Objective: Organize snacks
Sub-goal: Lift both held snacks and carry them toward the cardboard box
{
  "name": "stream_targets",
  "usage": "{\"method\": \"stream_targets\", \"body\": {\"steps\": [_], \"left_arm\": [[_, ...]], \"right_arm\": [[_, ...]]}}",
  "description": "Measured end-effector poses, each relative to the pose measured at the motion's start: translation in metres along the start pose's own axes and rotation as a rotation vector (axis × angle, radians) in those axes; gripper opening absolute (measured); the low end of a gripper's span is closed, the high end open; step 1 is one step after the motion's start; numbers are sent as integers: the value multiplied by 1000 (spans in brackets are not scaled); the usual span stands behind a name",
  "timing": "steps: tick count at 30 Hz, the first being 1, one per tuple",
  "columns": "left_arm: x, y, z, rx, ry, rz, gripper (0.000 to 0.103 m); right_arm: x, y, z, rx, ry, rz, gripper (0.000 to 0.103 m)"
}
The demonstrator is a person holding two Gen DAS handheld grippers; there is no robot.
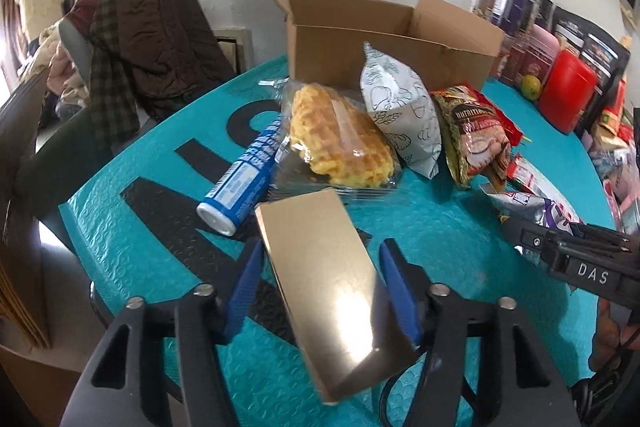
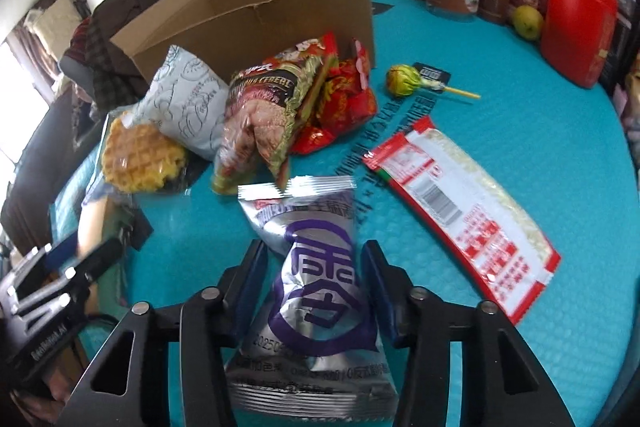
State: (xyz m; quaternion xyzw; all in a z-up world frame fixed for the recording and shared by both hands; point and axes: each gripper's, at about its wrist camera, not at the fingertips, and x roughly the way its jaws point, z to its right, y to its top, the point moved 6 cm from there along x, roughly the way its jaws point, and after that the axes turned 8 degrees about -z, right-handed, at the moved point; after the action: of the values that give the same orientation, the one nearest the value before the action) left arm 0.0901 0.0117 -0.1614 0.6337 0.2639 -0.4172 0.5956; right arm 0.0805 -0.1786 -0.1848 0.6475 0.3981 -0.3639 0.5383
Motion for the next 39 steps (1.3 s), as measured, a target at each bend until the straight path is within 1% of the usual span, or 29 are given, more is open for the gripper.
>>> {"method": "stream_targets", "body": {"steps": [2, 5, 14, 16, 17, 20, 21, 22, 23, 24, 26, 27, 30, 31, 32, 33, 34, 36, 39], "left_arm": [[-1, -1, 5, 18, -16, -2, 50], [-3, -5, 15, 49, -61, -14, 45], [-10, -18, 45, 121, -142, -52, 45], [-10, -20, 50, 137, -138, -54, 45], [-7, -21, 51, 143, -129, -68, 45], [7, -30, 52, 136, -118, -141, 46], [3, -32, 54, 149, -112, -116, 47], [4, -33, 56, 157, -101, -129, 47], [3, -34, 58, 167, -92, -120, 47], [4, -35, 59, 174, -81, -119, 48], [4, -35, 60, 171, -84, -115, 52], [4, -36, 61, 172, -85, -111, 55], [6, -36, 65, 182, -71, -104, 56], [5, -36, 63, 181, -76, -100, 56], [4, -36, 60, 177, -82, -96, 56], [3, -37, 58, 172, -88, -88, 49], [1, -37, 57, 169, -90, -78, 44], [-1, -38, 57, 172, -117, -72, 44], [-8, -39, 59, 182, -131, -44, 44]], "right_arm": [[-3, -5, 0, -20, 0, 2, 46], [-8, -13, 1, -39, 6, -3, 46], [-18, -39, 6, -40, 19, -2, 46], [-22, -44, 8, -34, 21, -4, 46], [-23, -47, 10, -30, 23, -3, 46], [-25, -53, 12, -36, 19, 7, 47], [-25, -53, 13, -39, 11, 9, 47], [-25, -52, 15, -43, 0, 9, 49], [-25, -53, 15, -48, -8, 11, 53], [-25, -55, 11, -54, -12, 15, 54], [-26, -58, 8, -65, -22, 18, 61], [-25, -59, 8, -66, -24, 19, 61], [-26, -61, 8, -69, -44, 32, 61], [-26, -62, 8, -69, -55, 36, 60], [-27, -64, 8, -70, -68, 43, 49], [-28, -65, 8, -73, -91, 47, 46], [-29, -66, 9, -70, -100, 52, 45], [-31, -69, 10, -54, -86, 59, 43], [-34, -74, 9, -45, -77, 65, 42]]}}
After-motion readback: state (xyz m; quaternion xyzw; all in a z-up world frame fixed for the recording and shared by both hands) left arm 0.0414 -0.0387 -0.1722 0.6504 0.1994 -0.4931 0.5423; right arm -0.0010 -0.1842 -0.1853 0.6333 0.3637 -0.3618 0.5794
